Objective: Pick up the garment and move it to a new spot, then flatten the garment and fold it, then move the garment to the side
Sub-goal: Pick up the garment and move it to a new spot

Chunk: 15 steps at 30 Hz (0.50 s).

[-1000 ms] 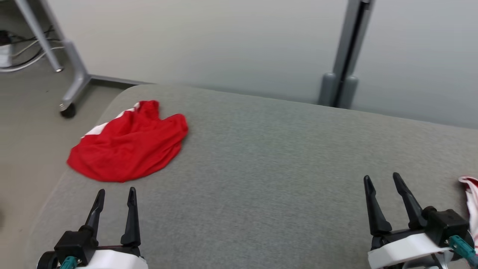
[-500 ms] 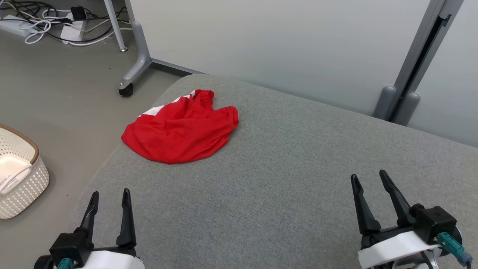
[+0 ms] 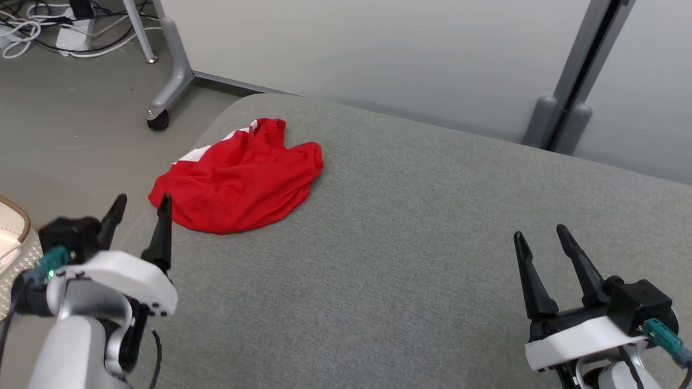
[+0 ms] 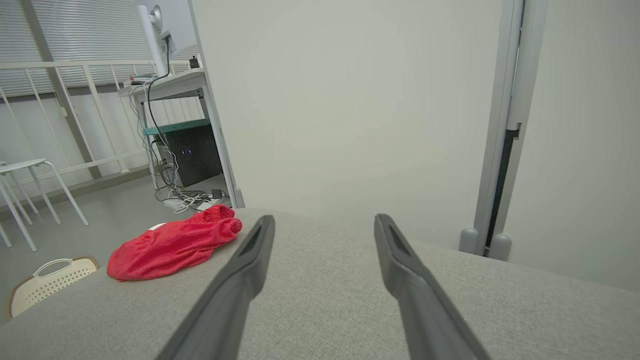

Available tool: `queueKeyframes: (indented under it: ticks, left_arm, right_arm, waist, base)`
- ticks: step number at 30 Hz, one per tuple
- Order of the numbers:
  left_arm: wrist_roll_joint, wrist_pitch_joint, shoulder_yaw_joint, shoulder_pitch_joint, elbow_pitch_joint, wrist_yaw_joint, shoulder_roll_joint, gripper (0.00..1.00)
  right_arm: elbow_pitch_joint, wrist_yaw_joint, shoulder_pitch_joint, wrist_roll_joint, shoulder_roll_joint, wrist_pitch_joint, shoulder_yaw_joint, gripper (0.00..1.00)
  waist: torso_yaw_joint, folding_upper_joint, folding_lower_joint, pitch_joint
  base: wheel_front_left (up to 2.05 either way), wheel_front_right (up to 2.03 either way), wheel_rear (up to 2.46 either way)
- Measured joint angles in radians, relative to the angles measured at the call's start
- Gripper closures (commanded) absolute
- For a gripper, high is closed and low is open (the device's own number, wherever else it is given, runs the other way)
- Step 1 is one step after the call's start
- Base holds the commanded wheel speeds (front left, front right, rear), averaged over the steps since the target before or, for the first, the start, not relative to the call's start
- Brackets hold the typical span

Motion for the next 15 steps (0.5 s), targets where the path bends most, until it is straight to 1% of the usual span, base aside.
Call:
queueKeyframes:
  ticks: [3,5,7,11,15]
  left_arm:
    - [-0.041,0.095,0.004,-0.097,0.039,-0.016,0.03,0.0]
    - [-0.081,0.13,0.011,-0.158,0.065,-0.031,0.048,0.0]
    - [-0.107,0.172,0.014,-0.223,0.097,-0.041,0.086,0.0]
    - [-0.164,0.24,0.029,-0.324,0.183,-0.05,0.151,0.0]
    - [-0.21,0.298,0.035,-0.421,0.277,-0.053,0.201,0.0]
  right_arm:
    - [-0.006,0.0,-0.021,-0.001,-0.016,0.0,-0.001,0.0]
    - [-0.01,0.0,-0.04,-0.003,-0.028,0.0,0.002,0.0]
    - [-0.014,0.0,-0.064,-0.004,-0.04,0.0,0.013,0.0]
    - [-0.031,0.0,-0.112,-0.01,-0.065,0.0,0.028,0.0]
    - [-0.049,0.0,-0.153,-0.009,-0.081,0.0,0.03,0.0]
  waist:
    - [-0.025,0.0,0.0,0.031]
    - [-0.046,0.0,0.0,0.055]
    - [-0.071,0.0,0.0,0.081]
    - [-0.132,0.0,0.0,0.134]
    - [-0.191,0.0,0.0,0.199]
  base:
    - [0.0,0.0,0.0]
    - [0.0,0.0,0.0]
    - [0.0,0.0,0.0]
    - [0.0,0.0,0.0]
    - [0.0,0.0,0.0]
